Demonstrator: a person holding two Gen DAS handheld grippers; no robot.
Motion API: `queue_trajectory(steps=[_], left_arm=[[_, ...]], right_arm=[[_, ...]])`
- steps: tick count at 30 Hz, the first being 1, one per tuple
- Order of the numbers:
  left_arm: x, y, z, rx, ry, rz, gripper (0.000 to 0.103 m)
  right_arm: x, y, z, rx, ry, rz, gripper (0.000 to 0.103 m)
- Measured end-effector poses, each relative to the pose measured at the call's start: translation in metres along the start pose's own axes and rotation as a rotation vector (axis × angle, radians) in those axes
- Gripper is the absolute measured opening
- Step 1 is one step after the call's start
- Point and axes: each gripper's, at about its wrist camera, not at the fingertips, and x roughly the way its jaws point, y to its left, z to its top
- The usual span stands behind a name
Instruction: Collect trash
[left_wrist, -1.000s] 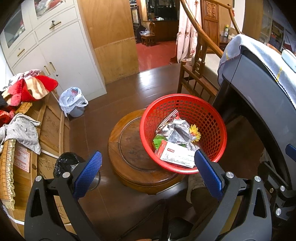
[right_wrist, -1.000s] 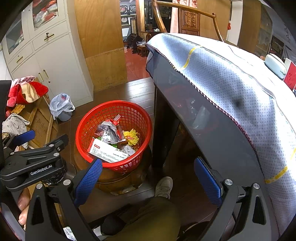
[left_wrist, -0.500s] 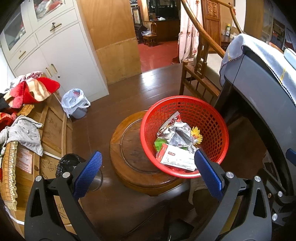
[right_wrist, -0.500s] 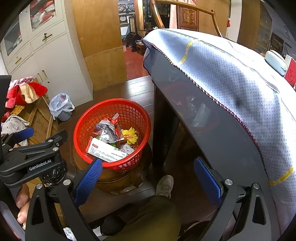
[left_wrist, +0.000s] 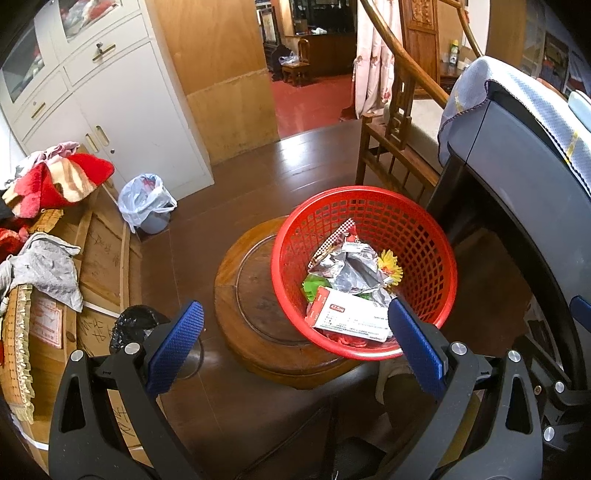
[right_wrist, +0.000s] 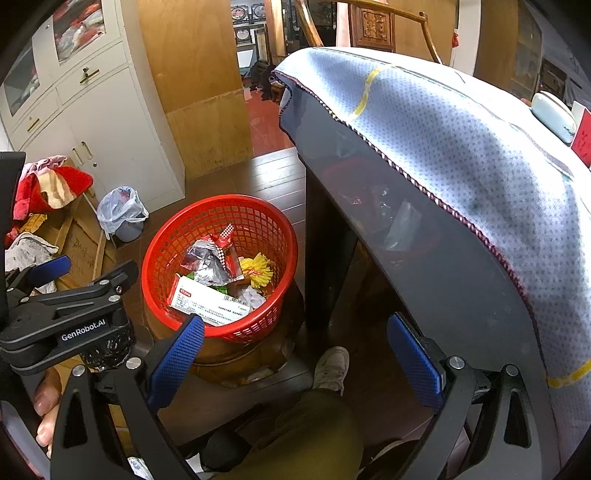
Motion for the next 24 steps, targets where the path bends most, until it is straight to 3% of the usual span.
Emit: queue_trajectory(steps=[24], left_arm=[[-0.001,-0.010,0.005,0.010,0.010,0.003,0.096]], right_arm=[[-0.001,-0.002,0.000,0.002,-0.006,0.026,0.097]])
